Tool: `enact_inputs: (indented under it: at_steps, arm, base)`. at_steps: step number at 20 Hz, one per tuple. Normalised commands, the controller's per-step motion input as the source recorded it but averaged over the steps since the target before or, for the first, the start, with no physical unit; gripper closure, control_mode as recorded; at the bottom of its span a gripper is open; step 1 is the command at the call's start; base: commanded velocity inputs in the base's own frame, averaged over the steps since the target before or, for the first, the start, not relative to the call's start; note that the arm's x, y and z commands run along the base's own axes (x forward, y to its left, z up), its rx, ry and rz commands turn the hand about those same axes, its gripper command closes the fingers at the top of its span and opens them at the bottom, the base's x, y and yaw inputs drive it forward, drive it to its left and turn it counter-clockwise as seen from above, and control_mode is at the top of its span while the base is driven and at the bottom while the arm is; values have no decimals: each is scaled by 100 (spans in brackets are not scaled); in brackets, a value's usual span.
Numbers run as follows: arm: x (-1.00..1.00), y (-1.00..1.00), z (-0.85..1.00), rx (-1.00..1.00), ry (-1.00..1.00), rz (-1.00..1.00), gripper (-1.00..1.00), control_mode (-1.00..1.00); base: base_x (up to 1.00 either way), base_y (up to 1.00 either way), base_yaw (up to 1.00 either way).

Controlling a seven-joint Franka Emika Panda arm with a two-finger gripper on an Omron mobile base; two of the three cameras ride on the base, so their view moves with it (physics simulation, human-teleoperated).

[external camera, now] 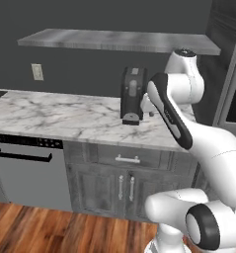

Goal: Take a straw from the drawer in front and place it inside the glass cup on the dining counter.

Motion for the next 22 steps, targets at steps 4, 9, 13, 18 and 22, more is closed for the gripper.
enact_inputs:
  at_steps: [4,9,13,18,22]
  arm:
    - [0,15,-1,0,0,0,-100,-100]
    - [0,94,-18,-11,0,-2,-100,-100]
    - [5,100,-34,-21,0,-8,-100,-100]
    - [21,63,-55,-26,0,-8,-100,-100]
    - [35,16,-72,-23,0,0,-100,-100]
  base:
    - [0,0,0]
    - [0,0,0]
    - [0,0,0]
    - [0,0,0]
    - [0,0,0]
